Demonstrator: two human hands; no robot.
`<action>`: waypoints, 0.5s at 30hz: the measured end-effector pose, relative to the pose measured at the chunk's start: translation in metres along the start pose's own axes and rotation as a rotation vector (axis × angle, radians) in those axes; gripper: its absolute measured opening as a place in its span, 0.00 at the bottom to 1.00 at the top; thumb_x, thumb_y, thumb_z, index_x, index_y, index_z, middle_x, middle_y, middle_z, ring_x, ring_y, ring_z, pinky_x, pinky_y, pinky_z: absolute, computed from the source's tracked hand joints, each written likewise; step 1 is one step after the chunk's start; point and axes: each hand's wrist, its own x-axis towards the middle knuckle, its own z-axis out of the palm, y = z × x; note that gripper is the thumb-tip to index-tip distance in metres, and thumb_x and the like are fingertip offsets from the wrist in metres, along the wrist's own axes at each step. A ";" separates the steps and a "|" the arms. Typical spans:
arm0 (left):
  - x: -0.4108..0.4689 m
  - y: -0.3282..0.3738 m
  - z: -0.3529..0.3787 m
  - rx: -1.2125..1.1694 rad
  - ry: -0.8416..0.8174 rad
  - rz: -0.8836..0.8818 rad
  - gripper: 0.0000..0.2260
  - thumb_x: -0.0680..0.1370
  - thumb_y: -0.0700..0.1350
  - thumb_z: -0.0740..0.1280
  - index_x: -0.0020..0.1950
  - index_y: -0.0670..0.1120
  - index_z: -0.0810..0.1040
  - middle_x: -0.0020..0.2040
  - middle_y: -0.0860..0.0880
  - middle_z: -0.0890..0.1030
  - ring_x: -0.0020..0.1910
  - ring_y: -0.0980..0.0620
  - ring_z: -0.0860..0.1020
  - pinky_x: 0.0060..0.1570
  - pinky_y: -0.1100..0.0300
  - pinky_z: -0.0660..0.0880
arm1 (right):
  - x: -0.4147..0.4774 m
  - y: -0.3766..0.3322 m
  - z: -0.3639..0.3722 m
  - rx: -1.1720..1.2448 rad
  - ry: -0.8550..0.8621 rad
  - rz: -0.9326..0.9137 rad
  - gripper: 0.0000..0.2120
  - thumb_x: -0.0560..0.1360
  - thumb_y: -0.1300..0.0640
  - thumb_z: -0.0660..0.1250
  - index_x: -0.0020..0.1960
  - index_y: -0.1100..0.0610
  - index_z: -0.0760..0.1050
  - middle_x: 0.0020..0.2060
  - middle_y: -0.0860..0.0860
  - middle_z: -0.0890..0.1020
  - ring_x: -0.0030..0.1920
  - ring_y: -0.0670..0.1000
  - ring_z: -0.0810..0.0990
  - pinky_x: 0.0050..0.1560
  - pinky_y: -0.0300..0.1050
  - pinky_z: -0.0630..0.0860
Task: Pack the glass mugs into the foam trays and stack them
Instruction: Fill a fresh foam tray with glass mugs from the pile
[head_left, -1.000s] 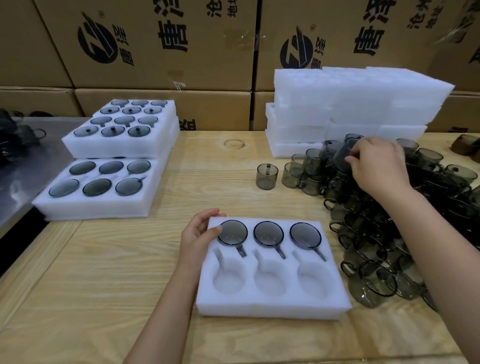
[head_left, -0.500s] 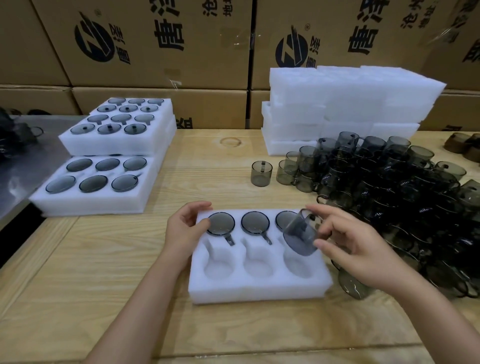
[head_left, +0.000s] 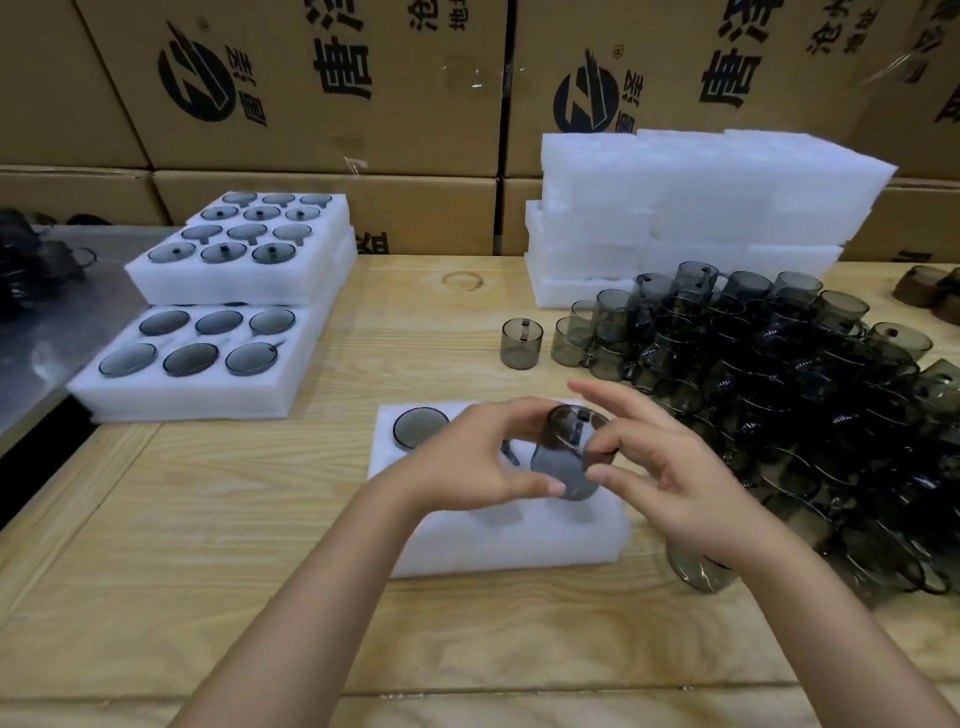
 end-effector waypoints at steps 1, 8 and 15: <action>0.002 -0.002 0.003 -0.047 0.073 -0.003 0.26 0.69 0.37 0.77 0.64 0.47 0.75 0.59 0.54 0.81 0.59 0.60 0.77 0.62 0.62 0.71 | 0.001 0.002 0.000 -0.009 0.014 0.031 0.02 0.74 0.59 0.67 0.44 0.54 0.78 0.70 0.43 0.67 0.71 0.43 0.64 0.68 0.53 0.66; 0.006 -0.017 0.024 0.052 0.390 0.055 0.25 0.62 0.47 0.81 0.55 0.57 0.75 0.53 0.59 0.77 0.48 0.66 0.76 0.47 0.72 0.72 | 0.007 -0.002 0.017 0.017 0.143 0.283 0.31 0.68 0.49 0.74 0.68 0.43 0.66 0.61 0.37 0.72 0.60 0.36 0.70 0.56 0.37 0.72; 0.000 -0.030 0.023 0.026 0.283 0.107 0.30 0.61 0.48 0.82 0.57 0.62 0.71 0.60 0.59 0.69 0.53 0.59 0.76 0.55 0.66 0.72 | -0.001 0.004 0.011 -0.203 -0.007 0.246 0.26 0.70 0.51 0.72 0.66 0.44 0.70 0.57 0.29 0.70 0.56 0.33 0.71 0.52 0.20 0.61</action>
